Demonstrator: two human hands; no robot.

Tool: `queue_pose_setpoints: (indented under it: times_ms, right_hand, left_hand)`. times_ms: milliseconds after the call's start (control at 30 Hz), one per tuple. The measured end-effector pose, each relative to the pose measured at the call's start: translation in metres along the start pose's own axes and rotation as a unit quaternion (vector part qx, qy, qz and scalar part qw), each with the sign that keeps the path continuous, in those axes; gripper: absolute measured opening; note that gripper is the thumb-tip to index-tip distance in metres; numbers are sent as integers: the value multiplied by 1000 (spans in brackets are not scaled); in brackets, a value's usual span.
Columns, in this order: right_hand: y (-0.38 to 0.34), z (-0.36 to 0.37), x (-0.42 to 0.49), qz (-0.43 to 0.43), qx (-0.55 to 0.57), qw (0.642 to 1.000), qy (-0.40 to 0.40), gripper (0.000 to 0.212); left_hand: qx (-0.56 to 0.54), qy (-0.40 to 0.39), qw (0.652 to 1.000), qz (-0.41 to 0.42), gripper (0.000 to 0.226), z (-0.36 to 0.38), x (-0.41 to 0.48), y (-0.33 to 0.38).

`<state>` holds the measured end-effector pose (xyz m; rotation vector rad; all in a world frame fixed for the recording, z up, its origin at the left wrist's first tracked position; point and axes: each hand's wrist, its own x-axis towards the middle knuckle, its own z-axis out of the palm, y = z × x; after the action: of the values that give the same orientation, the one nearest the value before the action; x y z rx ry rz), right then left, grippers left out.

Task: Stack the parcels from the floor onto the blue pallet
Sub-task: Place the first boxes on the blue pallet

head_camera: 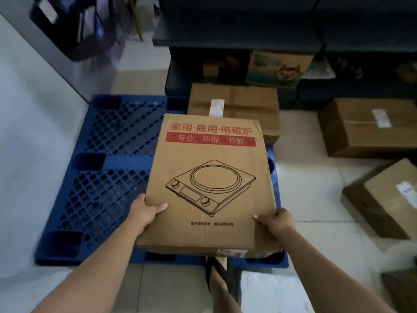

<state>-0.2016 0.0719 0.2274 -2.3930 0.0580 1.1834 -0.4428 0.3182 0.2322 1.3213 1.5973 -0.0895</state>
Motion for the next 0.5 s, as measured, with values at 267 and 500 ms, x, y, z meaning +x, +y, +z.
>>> queue_pose_setpoints:
  times_ms: [267,500]
  right_hand:
    - [10,82,118,63,-23,998,-12,60]
    - [21,141,185,91,28,995,26,64]
  left_hand:
    - [67,-37,994,-72,80,49,139,-35]
    - [92,-45,994,-45,77,78,227,-63]
